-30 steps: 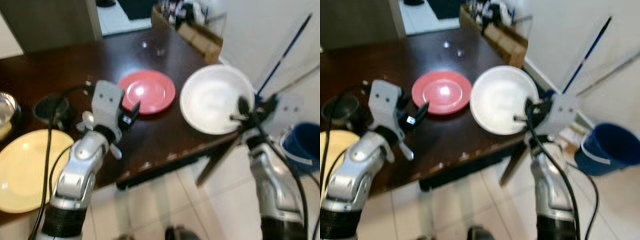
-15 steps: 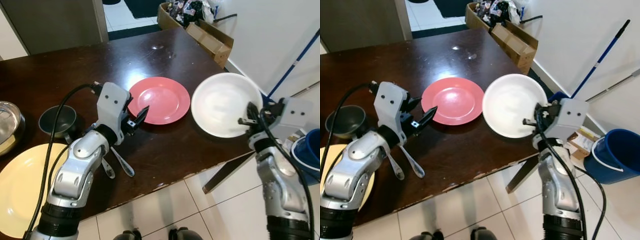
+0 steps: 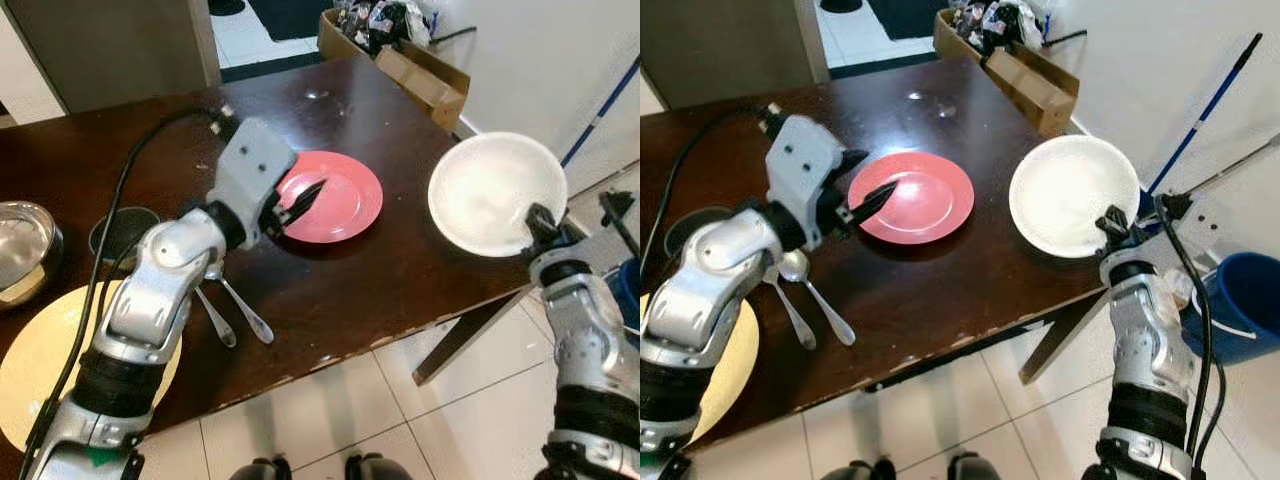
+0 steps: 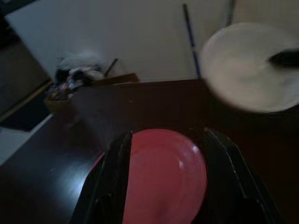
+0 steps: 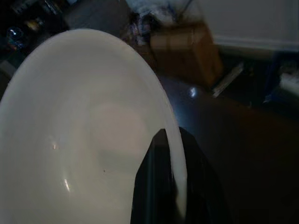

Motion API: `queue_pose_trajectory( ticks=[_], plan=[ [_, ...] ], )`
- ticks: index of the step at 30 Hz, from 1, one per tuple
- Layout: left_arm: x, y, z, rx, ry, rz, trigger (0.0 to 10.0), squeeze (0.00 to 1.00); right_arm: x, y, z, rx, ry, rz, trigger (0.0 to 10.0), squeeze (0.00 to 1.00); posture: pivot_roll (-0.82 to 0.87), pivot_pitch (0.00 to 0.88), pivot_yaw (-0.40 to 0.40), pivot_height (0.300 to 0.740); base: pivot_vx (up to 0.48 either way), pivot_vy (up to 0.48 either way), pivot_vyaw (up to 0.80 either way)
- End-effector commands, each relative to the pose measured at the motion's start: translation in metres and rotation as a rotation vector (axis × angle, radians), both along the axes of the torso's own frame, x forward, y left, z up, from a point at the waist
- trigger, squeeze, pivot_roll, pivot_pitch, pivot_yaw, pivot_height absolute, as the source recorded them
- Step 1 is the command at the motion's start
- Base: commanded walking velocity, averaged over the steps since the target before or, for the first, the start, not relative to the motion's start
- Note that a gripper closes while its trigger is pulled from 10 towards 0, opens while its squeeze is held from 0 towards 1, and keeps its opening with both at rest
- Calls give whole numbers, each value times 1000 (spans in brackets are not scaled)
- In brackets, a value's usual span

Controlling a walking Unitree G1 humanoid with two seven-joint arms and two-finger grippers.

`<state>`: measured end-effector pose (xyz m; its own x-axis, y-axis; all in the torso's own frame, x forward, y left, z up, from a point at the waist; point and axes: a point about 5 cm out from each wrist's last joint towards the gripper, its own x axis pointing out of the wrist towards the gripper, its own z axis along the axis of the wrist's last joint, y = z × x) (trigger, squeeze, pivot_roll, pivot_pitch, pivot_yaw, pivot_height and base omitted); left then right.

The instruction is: Setting the table

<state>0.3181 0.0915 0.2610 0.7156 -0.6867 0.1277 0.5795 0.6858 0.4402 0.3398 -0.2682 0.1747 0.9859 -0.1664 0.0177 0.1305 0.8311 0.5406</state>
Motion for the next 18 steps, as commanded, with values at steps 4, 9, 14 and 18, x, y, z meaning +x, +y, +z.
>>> queue_pose_trajectory(
  ticks=[4,9,14,18],
  plan=[
    [0,-4,3,21,-5,-36,10000,0,8,4,-10,-31,102,-5,10000,0,-80,117,80,740,0,0,0],
    [-1,3,-2,15,10,-11,10000,0,8,9,-9,-47,120,4,10000,0,-81,121,79,740,0,0,0],
    [-1,4,-5,19,15,-7,10000,0,10,11,-18,-2,150,19,10000,98,-73,123,80,740,0,0,0],
    [0,5,-4,19,16,-7,10000,0,12,12,-17,20,140,29,10000,925,-72,121,82,740,0,0,0]
  ],
)
